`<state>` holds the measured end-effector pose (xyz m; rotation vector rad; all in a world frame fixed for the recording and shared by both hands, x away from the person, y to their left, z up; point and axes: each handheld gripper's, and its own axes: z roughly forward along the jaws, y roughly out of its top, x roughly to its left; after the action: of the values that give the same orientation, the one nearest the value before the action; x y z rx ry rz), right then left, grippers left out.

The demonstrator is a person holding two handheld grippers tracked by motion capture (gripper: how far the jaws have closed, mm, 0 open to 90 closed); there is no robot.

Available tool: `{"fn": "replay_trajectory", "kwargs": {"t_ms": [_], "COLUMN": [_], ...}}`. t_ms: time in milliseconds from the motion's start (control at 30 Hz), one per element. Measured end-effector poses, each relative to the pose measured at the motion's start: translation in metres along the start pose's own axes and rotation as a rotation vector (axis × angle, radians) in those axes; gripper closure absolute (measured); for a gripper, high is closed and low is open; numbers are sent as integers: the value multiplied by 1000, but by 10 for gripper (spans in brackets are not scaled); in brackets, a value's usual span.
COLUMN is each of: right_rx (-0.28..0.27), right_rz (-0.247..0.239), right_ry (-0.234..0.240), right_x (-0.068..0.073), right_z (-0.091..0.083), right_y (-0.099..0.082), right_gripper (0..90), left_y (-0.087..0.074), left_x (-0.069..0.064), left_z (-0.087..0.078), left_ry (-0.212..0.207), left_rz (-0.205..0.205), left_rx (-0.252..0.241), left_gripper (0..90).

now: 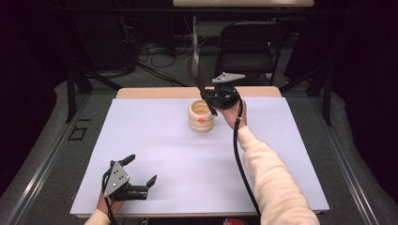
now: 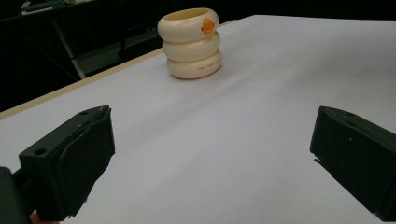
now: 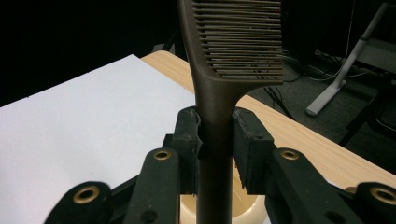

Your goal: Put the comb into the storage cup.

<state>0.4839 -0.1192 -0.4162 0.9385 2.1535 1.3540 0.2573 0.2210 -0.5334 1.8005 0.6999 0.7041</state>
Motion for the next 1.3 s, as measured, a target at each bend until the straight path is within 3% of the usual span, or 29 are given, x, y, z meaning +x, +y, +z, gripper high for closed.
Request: {"fn": "replay_trajectory", "kwargs": {"t_ms": [1300], "right_rx": [-94], "right_rz": [-6], "right_ry": [-31], "right_x": [2], "right_z": [25], "right_y": [5], "right_gripper": [720], "left_y": [0], "left_x": [1], "left_z": [0], "left_ry": [0], "left_rz": [-3], "left_rx": [-3], "left_gripper": [1]}}
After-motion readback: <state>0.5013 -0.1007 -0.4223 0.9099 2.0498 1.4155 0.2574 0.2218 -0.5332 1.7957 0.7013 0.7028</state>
